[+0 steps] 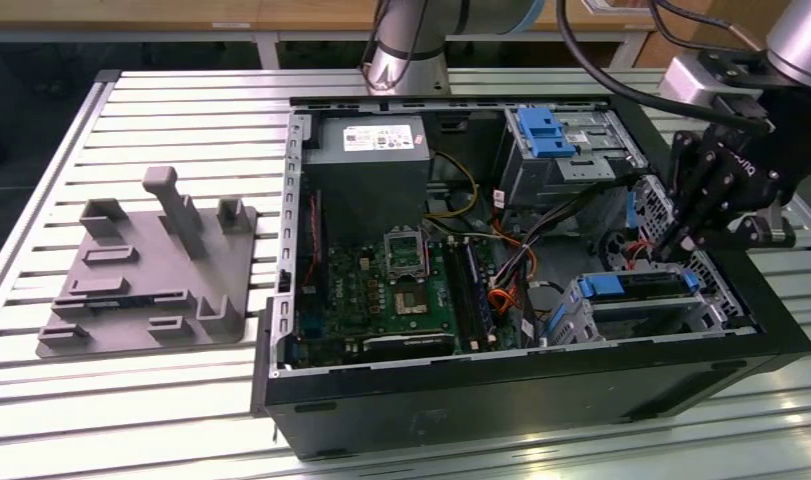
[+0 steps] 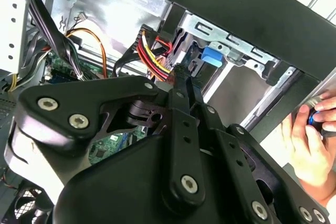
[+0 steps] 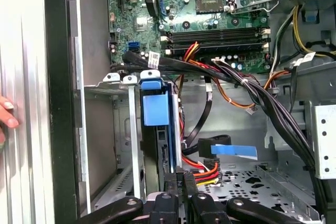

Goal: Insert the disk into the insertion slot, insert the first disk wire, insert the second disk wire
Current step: 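Insert the first disk wire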

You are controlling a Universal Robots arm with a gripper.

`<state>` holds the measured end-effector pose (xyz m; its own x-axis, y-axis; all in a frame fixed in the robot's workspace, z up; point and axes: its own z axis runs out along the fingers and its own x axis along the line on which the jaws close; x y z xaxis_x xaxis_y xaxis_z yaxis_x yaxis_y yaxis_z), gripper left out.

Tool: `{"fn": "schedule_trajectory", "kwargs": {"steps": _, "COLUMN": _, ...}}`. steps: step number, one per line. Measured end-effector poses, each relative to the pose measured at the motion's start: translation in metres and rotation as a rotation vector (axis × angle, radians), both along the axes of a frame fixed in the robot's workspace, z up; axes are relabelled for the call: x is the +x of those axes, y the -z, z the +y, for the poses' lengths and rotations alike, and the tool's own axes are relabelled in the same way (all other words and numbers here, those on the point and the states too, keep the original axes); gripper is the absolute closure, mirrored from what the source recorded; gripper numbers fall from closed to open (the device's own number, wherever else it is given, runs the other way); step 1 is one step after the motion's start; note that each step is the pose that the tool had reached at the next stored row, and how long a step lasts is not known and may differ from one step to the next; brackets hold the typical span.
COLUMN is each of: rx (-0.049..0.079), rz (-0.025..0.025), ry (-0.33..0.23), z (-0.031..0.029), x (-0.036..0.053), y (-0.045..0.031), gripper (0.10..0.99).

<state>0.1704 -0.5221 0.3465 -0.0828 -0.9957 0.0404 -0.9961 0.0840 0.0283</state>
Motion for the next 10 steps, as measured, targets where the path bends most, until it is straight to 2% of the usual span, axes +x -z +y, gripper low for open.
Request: {"fn": "schedule_trajectory", "kwargs": {"steps": 10, "rx": 0.003, "rz": -0.0003, "ry": -0.002, "z": -0.0022, "x": -0.0002, "y": 0.0001, "gripper": 0.922}}
